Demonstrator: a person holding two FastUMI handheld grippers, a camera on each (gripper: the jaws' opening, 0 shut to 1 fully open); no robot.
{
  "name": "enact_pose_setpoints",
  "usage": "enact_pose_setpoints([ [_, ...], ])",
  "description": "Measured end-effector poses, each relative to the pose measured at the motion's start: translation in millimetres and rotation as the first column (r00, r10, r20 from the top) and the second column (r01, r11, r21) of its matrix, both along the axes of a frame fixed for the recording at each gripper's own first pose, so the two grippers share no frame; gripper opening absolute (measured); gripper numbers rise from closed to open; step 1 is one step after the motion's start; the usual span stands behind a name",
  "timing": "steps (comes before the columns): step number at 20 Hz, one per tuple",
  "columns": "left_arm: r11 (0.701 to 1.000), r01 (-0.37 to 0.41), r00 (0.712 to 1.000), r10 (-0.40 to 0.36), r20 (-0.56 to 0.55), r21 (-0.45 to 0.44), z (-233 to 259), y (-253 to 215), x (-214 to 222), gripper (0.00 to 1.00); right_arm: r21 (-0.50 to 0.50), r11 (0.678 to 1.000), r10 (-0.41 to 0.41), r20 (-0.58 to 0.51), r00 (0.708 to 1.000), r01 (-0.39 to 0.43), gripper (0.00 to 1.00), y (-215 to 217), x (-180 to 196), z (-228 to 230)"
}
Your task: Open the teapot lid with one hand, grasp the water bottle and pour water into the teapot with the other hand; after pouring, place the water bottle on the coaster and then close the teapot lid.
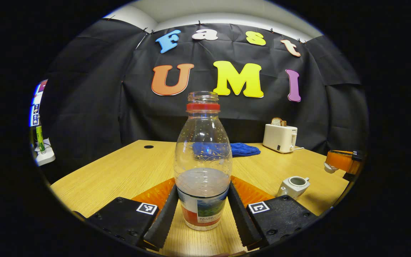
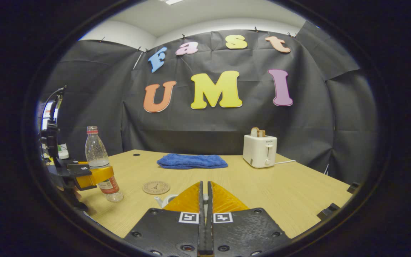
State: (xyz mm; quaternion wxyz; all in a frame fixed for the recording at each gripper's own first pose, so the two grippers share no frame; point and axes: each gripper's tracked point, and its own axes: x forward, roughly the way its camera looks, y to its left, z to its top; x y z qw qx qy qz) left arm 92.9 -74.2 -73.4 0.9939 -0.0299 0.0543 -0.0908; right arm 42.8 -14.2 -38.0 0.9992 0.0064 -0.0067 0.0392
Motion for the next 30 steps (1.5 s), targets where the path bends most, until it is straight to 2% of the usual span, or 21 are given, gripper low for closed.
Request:
enact_pose_setpoints([
  [3,0.999,-0.033,0.999,0.033,0.001,0.042,8.0,0.1,-3.2,0.77,0.033,0.999,-0.01,-0.009,1.0,0.01,0.0,-16.0,-2.6,-3.6],
  [7,0.98,-0.078,0.997,0.08,-0.003,0.181,8.2,-1.3,-3.2,0.77,0.076,0.997,-0.029,-0.04,0.999,0.032,0.0,-41.1,-3.1,-11.3],
  [11,0.937,-0.13,0.991,0.13,0.023,0.324,13.2,-3.5,-5.1,0.77,0.113,0.991,-0.064,-0.051,0.997,0.069,0.0,-68.3,-1.4,-7.0],
  [15,0.892,-0.097,0.994,0.107,0.004,0.442,11.0,-17.7,-8.3,0.76,0.149,0.985,-0.083,-0.067,0.994,0.092,0.0,-84.5,-0.1,-8.5],
  [18,0.823,-0.079,0.995,0.099,-0.005,0.563,7.2,-20.5,-6.2,0.76,0.134,0.986,-0.092,-0.079,0.993,0.102,0.0,-89.1,1.5,-13.4],
  [23,0.643,-0.04,0.997,0.082,-0.017,0.765,3.3,-23.4,-4.5,0.76,0.124,0.986,-0.107,-0.074,0.992,0.115,0.0,-93.3,1.7,-12.0],
  [25,0.588,-0.009,0.998,0.06,-0.032,0.809,1.1,-30.0,0.6,0.76,0.114,0.985,-0.122,-0.072,0.99,0.129,0.0,-95.9,2.5,-12.5],
  [26,0.571,0.003,0.998,0.052,-0.04,0.821,-0.5,-32.4,1.3,0.76,0.106,0.985,-0.128,-0.069,0.989,0.135,0.0,-97.4,1.8,-11.4],
  [28,0.494,0.028,0.998,0.027,-0.048,0.869,-0.9,-36.3,2.3,0.76,0.09,0.984,-0.146,-0.056,0.988,0.151,0.0,-101.5,1.1,-8.9],
  [30,0.393,0.03,0.999,0.004,-0.034,0.919,4.3,-36.1,3.5,0.76,0.102,0.981,-0.16,-0.039,0.986,0.164,0.0,-106.1,-0.1,-4.2],
])
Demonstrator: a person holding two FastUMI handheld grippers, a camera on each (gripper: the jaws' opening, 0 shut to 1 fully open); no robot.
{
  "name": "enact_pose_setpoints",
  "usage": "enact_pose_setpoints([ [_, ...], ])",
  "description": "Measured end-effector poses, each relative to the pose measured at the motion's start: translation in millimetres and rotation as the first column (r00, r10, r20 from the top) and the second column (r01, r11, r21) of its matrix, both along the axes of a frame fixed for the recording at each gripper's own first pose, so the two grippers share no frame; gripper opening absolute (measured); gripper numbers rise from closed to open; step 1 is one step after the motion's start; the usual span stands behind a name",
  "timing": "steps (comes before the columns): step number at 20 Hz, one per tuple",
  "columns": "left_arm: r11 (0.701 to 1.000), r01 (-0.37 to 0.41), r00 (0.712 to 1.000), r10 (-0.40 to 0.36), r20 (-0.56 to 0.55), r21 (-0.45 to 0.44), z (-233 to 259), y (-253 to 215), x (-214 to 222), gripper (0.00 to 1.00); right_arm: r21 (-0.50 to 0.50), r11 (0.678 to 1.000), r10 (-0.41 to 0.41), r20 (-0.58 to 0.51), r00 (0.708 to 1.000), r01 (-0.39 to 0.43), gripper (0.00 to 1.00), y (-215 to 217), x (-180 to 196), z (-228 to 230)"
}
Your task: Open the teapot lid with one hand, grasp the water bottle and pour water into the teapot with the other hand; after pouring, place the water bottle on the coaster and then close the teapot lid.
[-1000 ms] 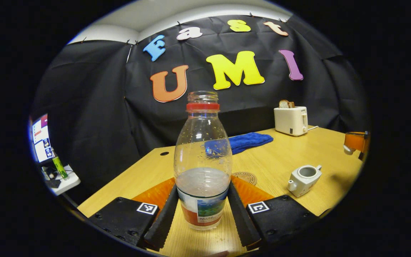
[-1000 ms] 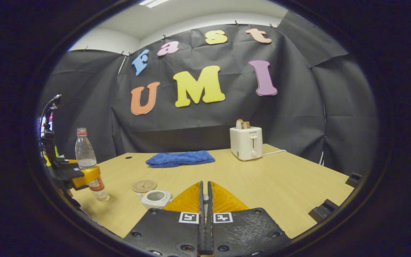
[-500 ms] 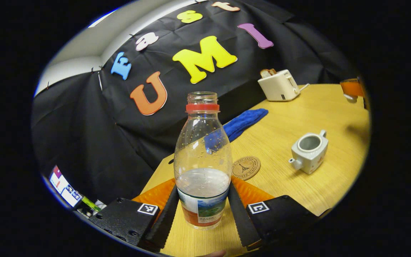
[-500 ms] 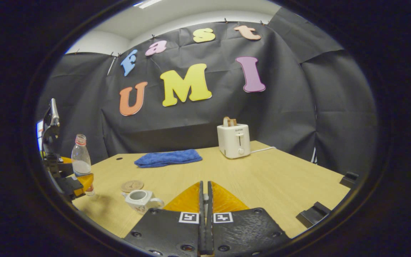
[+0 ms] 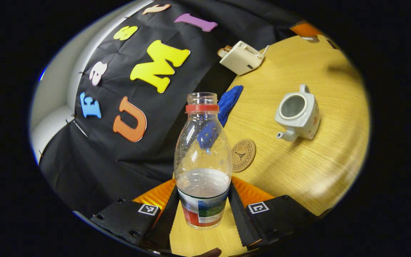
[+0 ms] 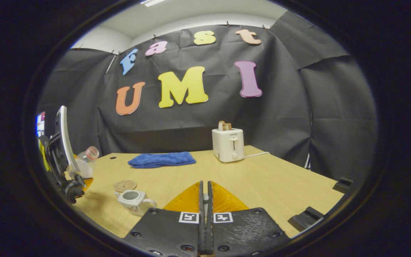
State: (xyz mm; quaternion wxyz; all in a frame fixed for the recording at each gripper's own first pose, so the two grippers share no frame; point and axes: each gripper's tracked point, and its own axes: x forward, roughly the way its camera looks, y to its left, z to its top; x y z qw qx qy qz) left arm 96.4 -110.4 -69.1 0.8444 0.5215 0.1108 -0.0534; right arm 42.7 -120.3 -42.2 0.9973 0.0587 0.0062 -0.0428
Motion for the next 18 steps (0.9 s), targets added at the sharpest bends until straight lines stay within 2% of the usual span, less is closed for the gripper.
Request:
enact_pose_setpoints([
  [2,0.996,0.016,1.0,-0.016,-0.002,0.085,1.0,-3.0,0.4,0.75,0.003,1.0,-0.007,-0.001,1.0,0.007,0.0,-1.6,1.1,-1.7],
  [6,0.978,0.054,0.998,-0.052,-0.018,0.201,1.4,-11.1,-8.5,0.76,0.019,1.0,-0.012,-0.014,1.0,0.013,0.0,-4.8,0.7,-3.9],
  [10,0.93,0.063,0.998,-0.061,-0.019,0.362,-2.4,-14.6,-8.0,0.75,0.015,1.0,-0.017,-0.009,1.0,0.017,0.0,-6.1,-0.6,-2.0],
  [12,0.894,0.066,0.998,-0.057,-0.034,0.443,-3.7,-13.1,-6.5,0.75,0.018,1.0,-0.016,-0.011,1.0,0.017,0.0,-6.6,-1.0,-2.1],
  [18,0.825,0.068,0.997,-0.033,-0.073,0.56,-6.6,-13.4,-1.5,0.75,0.037,0.999,-0.022,-0.015,1.0,0.023,0.0,-13.0,0.0,-3.4],
])
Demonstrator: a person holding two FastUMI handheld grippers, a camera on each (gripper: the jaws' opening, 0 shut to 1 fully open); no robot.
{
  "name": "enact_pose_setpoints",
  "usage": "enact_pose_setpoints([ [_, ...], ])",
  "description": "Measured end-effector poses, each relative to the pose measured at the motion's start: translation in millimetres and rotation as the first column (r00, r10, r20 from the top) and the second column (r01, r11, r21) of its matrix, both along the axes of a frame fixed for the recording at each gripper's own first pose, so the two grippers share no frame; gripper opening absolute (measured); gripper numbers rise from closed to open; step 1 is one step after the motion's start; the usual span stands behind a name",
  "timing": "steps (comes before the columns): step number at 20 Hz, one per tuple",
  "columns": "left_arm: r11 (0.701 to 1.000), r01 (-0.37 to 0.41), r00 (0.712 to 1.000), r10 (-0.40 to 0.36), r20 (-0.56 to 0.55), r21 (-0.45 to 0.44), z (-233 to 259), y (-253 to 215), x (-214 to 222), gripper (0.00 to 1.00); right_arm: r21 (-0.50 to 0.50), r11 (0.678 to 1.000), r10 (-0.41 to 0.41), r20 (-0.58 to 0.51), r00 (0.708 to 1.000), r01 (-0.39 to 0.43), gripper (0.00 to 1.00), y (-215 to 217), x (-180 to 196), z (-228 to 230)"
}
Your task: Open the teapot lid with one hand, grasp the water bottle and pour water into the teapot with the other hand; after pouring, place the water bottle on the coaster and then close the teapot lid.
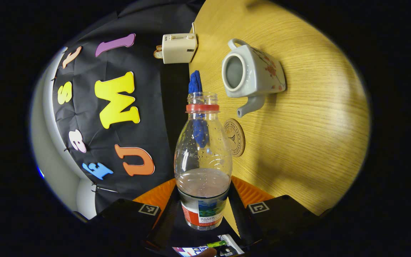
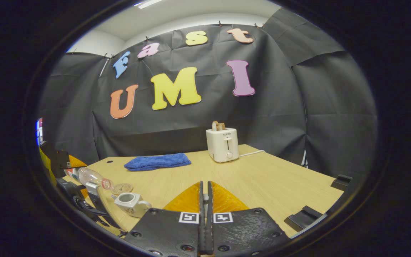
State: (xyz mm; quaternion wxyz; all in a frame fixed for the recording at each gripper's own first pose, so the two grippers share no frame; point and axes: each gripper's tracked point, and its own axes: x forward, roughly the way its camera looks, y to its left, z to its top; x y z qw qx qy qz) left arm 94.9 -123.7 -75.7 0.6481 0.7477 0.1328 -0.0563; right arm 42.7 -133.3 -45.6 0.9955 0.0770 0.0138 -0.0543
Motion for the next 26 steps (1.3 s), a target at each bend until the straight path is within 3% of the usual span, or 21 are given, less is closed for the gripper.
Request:
enact_pose_setpoints([
  [6,0.995,0.038,0.999,-0.037,-0.018,0.092,2.4,-14.6,-5.6,0.75,0.003,1.0,-0.005,0.007,1.0,0.005,0.0,-4.3,-0.6,2.5],
  [7,0.994,0.041,0.999,-0.04,-0.015,0.097,2.1,-17.4,-6.1,0.79,0.009,1.0,-0.005,0.003,1.0,0.005,0.0,-6.4,0.3,1.6],
  [13,0.979,0.049,0.999,-0.051,0.004,0.199,3.6,-22.4,-11.8,0.75,0.041,0.999,-0.007,-0.013,1.0,0.007,0.0,-11.8,1.3,-1.4],
  [14,0.977,0.047,0.999,-0.048,-0.001,0.208,3.0,-20.6,-12.9,0.8,0.044,0.999,-0.004,-0.018,1.0,0.005,0.0,-11.2,2.0,-2.5],
  [15,0.974,0.05,0.999,-0.05,-0.006,0.22,5.8,-19.2,-12.4,0.75,0.05,0.999,0.003,-0.022,1.0,-0.002,0.0,-10.2,2.3,-3.9],
  [18,0.966,0.063,0.998,-0.066,0.004,0.253,19.7,-21.4,-13.7,0.75,0.064,0.998,0.01,-0.041,0.999,-0.008,0.0,-9.8,4.4,-9.7],
  [19,0.96,0.058,0.998,-0.062,0.009,0.275,25.7,-18.4,-9.6,0.8,0.067,0.998,0.012,-0.047,0.999,-0.009,0.0,-9.8,5.3,-11.3],
  [26,0.912,0.083,0.993,-0.107,0.039,0.402,38.9,-25.5,-7.3,0.75,0.077,0.997,0.04,-0.09,0.995,-0.033,0.0,-3.3,11.6,-24.8],
])
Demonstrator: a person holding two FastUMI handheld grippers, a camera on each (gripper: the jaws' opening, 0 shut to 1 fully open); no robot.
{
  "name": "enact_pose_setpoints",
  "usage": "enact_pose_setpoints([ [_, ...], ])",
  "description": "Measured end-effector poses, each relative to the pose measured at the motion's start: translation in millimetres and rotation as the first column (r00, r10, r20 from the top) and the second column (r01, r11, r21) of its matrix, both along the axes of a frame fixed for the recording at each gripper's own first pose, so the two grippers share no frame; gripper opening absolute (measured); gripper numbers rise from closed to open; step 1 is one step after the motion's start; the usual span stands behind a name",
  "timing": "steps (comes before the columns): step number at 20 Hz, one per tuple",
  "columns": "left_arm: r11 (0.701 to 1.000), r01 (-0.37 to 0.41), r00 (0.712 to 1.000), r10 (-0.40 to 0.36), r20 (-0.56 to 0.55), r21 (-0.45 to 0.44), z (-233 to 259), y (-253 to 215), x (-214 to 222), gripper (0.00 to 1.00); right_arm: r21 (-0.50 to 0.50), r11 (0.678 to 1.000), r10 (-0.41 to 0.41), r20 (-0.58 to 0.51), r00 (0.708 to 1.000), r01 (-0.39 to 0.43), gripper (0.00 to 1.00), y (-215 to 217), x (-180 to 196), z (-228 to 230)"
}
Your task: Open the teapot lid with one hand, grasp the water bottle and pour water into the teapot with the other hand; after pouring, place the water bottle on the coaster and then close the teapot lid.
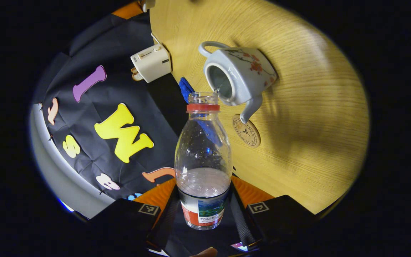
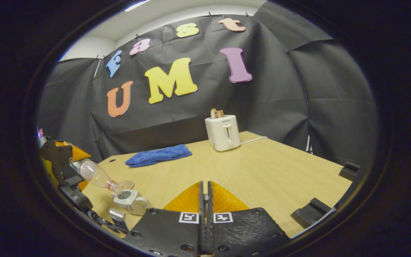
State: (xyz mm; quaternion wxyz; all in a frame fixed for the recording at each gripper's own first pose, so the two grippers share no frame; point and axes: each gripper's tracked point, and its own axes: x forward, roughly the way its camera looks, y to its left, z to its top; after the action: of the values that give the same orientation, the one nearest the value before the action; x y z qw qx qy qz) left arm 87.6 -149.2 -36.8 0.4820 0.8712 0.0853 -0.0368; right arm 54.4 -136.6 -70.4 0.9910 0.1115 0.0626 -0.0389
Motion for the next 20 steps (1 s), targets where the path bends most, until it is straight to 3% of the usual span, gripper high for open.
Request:
enact_pose_setpoints([
  [10,0.989,0.03,0.999,-0.032,0.011,0.143,15.7,-9.9,-3.7,0.75,-0.01,1.0,0.001,0.004,1.0,-0.001,0.0,0.2,-2.2,3.7],
  [17,0.988,0.039,0.999,-0.041,0.01,0.15,16.0,-14.4,-4.2,0.75,0.001,1.0,0.009,0.002,1.0,-0.009,0.0,1.8,-2.3,3.9],
  [20,0.994,0.063,0.997,-0.066,0.028,0.084,21.8,-17.0,-1.4,0.75,0.005,1.0,0.005,0.003,1.0,-0.005,0.0,-0.5,-4.1,4.8],
])
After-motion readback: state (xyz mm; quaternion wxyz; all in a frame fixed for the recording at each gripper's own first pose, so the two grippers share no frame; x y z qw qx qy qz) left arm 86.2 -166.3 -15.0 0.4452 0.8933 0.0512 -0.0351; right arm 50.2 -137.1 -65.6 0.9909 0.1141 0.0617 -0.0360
